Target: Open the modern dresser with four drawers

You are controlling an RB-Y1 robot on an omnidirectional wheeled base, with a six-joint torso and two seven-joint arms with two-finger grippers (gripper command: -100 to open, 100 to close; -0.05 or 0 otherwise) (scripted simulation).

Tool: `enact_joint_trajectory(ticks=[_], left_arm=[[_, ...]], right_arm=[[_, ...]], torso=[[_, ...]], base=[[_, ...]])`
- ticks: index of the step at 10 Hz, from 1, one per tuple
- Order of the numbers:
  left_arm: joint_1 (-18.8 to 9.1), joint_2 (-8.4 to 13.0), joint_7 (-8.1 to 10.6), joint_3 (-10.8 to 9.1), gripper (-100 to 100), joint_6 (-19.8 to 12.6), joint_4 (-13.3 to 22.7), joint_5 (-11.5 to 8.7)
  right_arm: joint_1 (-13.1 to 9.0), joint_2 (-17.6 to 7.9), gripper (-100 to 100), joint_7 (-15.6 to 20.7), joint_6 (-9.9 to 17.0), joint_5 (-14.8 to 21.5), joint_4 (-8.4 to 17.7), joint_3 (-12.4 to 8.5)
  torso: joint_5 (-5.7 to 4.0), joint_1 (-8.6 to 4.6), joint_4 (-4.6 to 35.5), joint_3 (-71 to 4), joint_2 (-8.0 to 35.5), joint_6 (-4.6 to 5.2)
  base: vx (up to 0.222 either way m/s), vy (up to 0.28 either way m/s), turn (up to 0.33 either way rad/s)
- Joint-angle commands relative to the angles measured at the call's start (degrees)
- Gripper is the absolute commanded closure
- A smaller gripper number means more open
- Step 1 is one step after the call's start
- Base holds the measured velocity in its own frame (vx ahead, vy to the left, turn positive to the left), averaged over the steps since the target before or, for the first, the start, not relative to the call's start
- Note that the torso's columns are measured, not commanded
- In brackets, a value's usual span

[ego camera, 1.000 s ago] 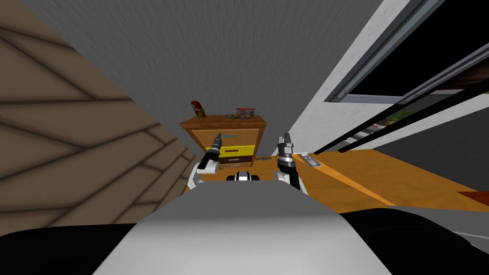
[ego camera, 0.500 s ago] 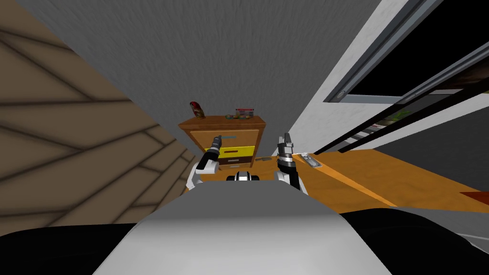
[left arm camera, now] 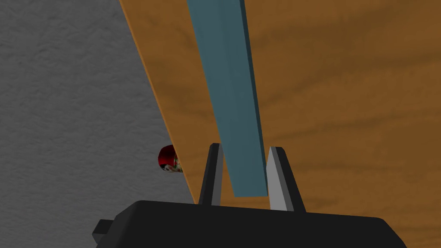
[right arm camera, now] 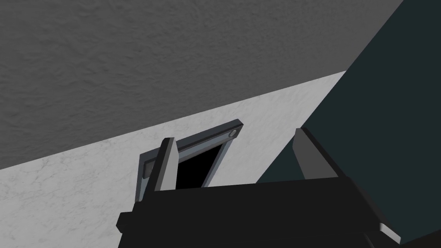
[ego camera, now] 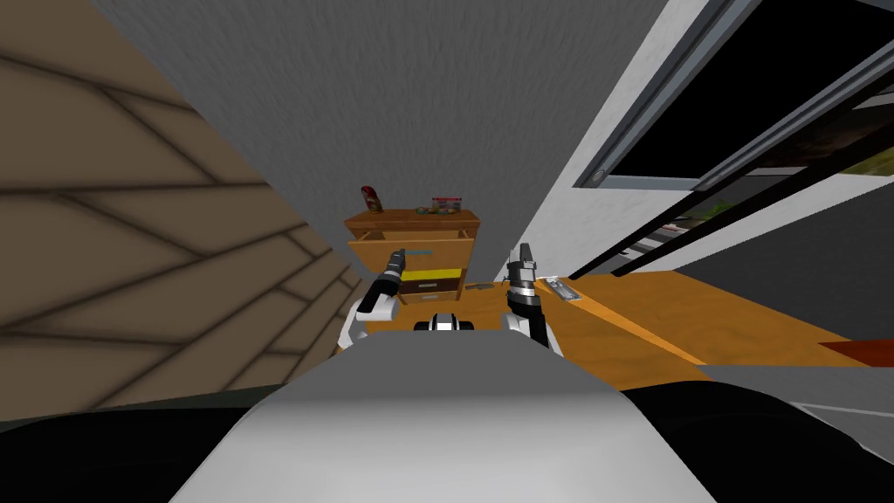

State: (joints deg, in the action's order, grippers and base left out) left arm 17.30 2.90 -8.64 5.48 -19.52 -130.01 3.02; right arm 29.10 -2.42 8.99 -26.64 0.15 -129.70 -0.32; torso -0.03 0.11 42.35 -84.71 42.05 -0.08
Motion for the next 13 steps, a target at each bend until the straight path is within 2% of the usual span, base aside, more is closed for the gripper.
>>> enact_joint_trajectory(ticks=[1,2,3,8,9,11,13], left_arm=[[0.7,0.2,-0.07,0.32,100,0.1,-0.7,-0.1],[1.0,0.2,-0.09,0.45,100,0.1,-1.0,-0.1],[1.6,0.1,-0.23,0.73,-100,-0.9,-2.7,-0.1],[5.6,0.0,-1.19,2.13,-100,-6.5,-11.7,-0.2],[5.6,0.0,-1.19,2.13,-100,-6.5,-12.1,-0.2],[7.2,-0.1,-1.57,2.69,-100,-8.7,-15.8,-0.2],[8.0,-0.2,-1.76,2.97,-100,-9.8,-17.6,-0.3]], right_arm=[[0.0,0.0,0,0.0,0.0,0.0,0.0,0.0],[0.0,0.0,0,0.0,0.0,0.0,0.0,0.0],[0.0,0.0,0,0.0,0.0,0.0,0.0,0.0],[0.0,0.0,0,0.0,0.0,0.0,0.0,0.0],[0.0,0.0,0,0.0,0.0,0.0,0.0,0.0],[0.0,0.0,0,0.0,0.0,0.0,0.0,0.0],[0.0,0.0,0,0.0,0.0,0.0,0.0,0.0]], torso=[[0.03,-0.1,-0.1,0.1,0.2,0.03],[0.05,-0.05,-0.1,0.2,0.4,0.04],[0.05,-0.04,-0.1,0.2,0.3,0.03],[0.03,-0.08,0.0,0.2,0.3,0.09],[0.03,-0.11,0.0,0.2,0.4,0.09],[0.02,-0.14,0.0,0.3,0.4,0.08],[-0.11,-0.2,0.2,0.2,0.4,0.04]], base=[[-0.195,-0.009,0.024],[-0.177,-0.012,0.012],[-0.061,-0.011,-0.007],[0.073,0.009,-0.012],[0.036,0.004,-0.003],[0.024,0.002,-0.012],[0.041,0.001,-0.009]])
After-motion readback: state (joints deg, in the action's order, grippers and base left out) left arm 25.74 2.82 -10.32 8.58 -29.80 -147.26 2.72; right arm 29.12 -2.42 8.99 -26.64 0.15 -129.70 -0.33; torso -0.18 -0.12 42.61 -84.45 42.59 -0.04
